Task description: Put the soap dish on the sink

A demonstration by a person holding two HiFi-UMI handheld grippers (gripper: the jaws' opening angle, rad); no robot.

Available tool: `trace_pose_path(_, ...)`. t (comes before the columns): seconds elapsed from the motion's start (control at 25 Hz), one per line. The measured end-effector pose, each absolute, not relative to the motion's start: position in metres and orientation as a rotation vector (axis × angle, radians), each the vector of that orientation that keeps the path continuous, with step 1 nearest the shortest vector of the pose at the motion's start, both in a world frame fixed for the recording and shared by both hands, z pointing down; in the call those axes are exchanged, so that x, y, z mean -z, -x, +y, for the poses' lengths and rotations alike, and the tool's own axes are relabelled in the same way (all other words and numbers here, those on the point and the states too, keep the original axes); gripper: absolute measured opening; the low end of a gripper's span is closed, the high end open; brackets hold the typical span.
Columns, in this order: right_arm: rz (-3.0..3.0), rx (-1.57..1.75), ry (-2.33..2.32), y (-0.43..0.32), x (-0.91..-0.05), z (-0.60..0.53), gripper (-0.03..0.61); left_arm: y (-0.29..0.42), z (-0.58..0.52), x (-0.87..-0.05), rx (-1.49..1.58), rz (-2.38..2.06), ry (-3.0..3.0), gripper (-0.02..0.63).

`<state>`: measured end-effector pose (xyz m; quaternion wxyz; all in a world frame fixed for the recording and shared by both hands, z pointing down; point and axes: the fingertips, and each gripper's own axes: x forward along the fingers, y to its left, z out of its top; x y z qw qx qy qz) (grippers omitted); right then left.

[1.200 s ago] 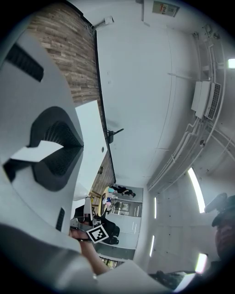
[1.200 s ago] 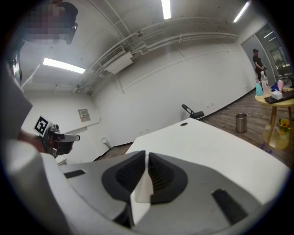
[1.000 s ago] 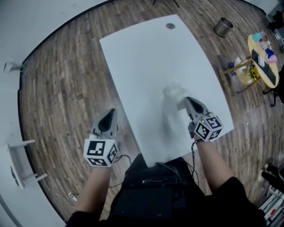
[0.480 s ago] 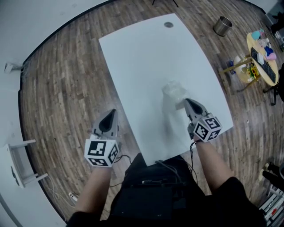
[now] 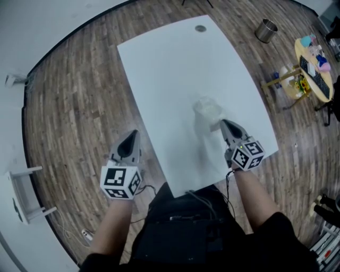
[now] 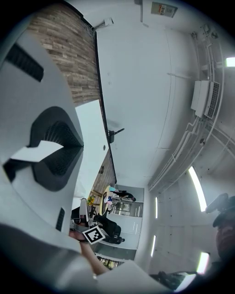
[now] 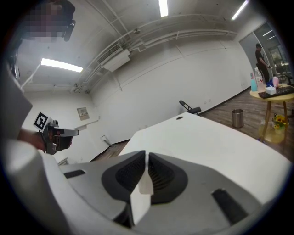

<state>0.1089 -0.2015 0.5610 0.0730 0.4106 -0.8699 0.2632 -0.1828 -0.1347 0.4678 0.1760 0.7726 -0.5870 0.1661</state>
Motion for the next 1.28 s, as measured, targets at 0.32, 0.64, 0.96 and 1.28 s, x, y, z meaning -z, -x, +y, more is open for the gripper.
trace_pose_path(0.32,-2.600,-0.811,-1.224,-0.111,-0.572,-0.195,0.025,0.179,-0.134,-0.468,-0.477,-1.658,-2.192,-0.011)
trace_pose_path(0.64,-2.580,-0.822,-1.220,-0.113,-0.579,-0.192,0.025,0.177,-0.135,-0.467,-0.478,-1.659,-2.192,-0.011)
trace_pose_path(0.96,-2.567,-0.847,-1.218,-0.115,-0.588,-0.186,0.026,0.176,-0.130,-0.470,-0.487,-1.652,-2.193,-0.011)
trace_pose_path(1.28,-2.525,-0.874,-1.219,-0.118,-0.600,-0.184,0.026,0.175,-0.134,-0.470,-0.488,-1.649,-2.196,-0.011)
